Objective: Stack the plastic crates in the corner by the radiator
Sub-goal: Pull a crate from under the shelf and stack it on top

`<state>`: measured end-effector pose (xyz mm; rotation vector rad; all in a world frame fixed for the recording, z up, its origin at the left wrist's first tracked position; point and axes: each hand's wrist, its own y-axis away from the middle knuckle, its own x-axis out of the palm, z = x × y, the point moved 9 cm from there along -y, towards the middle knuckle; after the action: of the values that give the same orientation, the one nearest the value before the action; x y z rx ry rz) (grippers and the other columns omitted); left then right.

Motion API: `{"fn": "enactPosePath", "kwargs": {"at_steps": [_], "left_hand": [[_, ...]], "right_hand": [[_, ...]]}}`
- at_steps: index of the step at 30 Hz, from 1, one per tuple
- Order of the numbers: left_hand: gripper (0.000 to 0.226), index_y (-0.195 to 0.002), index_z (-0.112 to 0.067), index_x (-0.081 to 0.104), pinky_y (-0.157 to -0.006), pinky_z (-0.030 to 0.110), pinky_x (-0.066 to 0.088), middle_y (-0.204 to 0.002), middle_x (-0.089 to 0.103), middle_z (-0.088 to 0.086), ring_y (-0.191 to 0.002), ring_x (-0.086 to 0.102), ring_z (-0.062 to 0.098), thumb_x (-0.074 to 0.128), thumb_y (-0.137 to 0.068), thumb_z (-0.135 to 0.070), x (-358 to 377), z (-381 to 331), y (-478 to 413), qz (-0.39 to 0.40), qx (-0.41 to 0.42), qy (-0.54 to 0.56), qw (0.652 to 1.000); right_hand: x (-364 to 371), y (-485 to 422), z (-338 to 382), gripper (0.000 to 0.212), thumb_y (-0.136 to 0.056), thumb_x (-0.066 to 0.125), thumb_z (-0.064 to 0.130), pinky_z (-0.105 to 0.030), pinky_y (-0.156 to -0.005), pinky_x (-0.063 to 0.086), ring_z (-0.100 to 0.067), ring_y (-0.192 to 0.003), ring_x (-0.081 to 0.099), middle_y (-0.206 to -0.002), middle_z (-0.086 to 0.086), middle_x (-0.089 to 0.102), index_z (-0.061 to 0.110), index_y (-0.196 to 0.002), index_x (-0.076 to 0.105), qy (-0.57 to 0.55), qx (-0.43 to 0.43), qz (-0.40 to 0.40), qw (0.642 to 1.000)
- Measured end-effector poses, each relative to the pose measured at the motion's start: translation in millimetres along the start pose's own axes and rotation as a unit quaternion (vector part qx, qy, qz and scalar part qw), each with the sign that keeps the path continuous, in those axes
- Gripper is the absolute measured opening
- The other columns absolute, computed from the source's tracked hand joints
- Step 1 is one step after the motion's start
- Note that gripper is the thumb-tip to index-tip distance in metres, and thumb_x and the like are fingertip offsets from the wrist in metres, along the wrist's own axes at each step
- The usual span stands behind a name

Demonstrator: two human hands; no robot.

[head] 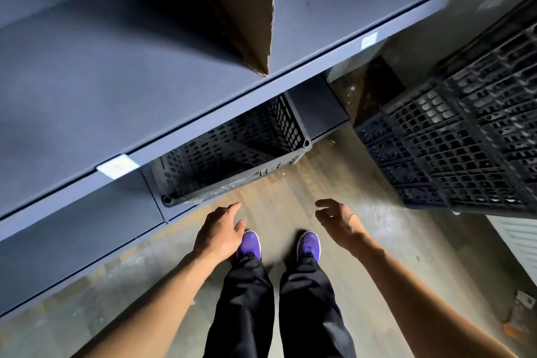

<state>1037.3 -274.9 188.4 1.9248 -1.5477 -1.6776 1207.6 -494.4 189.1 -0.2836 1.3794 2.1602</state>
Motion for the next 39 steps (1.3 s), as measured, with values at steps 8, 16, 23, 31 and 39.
{"fn": "enactPosePath", "kwargs": {"at_steps": [8, 16, 23, 31, 39], "left_hand": [[0.061, -0.155, -0.023, 0.024, -0.107, 0.039, 0.038, -0.153, 0.035, 0.008, -0.140, 0.033, 0.027, 0.043, -0.100, -0.040, 13, 53, -60, -0.088, -0.085, -0.001, 0.992], [0.065, -0.157, -0.028, 0.019, -0.110, 0.044, 0.035, -0.162, 0.017, 0.008, -0.148, 0.017, 0.026, 0.048, -0.099, -0.035, 24, 67, -96, -0.123, -0.100, -0.026, 0.987], [0.058, -0.152, -0.023, 0.033, -0.105, 0.043, 0.040, -0.152, 0.029, 0.005, -0.140, 0.029, 0.026, 0.049, -0.098, -0.037, 23, 75, -102, -0.163, -0.110, -0.019, 0.980], [0.054, -0.143, -0.021, 0.047, -0.104, 0.046, 0.037, -0.137, 0.041, 0.010, -0.127, 0.037, 0.030, 0.037, -0.099, -0.051, -5, 113, -118, -0.226, -0.185, -0.037, 0.956], [0.090, -0.157, -0.009, 0.007, -0.118, 0.052, 0.020, -0.162, -0.001, 0.019, -0.149, 0.004, 0.036, 0.045, -0.093, -0.060, -7, 175, -111, -0.255, -0.303, 0.021, 0.918]], "right_hand": [[6, -86, -15, 0.033, -0.097, 0.056, 0.023, -0.022, -0.060, 0.047, -0.018, -0.074, 0.064, -0.097, -0.003, 0.069, 0.020, -0.129, 0.059, -0.021, 0.012, -0.017, 1.000], [10, -153, 17, 0.057, -0.101, 0.050, 0.040, -0.042, -0.088, 0.054, -0.035, -0.100, 0.066, -0.105, -0.013, 0.069, 0.021, -0.151, 0.029, -0.033, -0.023, -0.055, 0.998], [14, -177, 50, 0.069, -0.107, 0.039, 0.039, -0.035, -0.118, 0.024, -0.034, -0.148, 0.031, -0.162, -0.016, 0.030, 0.011, -0.160, 0.005, -0.031, -0.018, -0.047, 0.998], [24, -213, 45, 0.075, -0.107, 0.031, 0.043, -0.036, -0.120, 0.021, -0.033, -0.150, 0.027, -0.165, -0.017, 0.022, 0.003, -0.159, -0.006, 0.019, 0.025, -0.059, 0.998], [22, -247, 30, 0.085, -0.102, 0.042, 0.044, -0.042, -0.116, 0.031, -0.037, -0.141, 0.041, -0.157, -0.020, 0.037, 0.003, -0.157, -0.008, 0.029, 0.069, -0.052, 0.996]]}}
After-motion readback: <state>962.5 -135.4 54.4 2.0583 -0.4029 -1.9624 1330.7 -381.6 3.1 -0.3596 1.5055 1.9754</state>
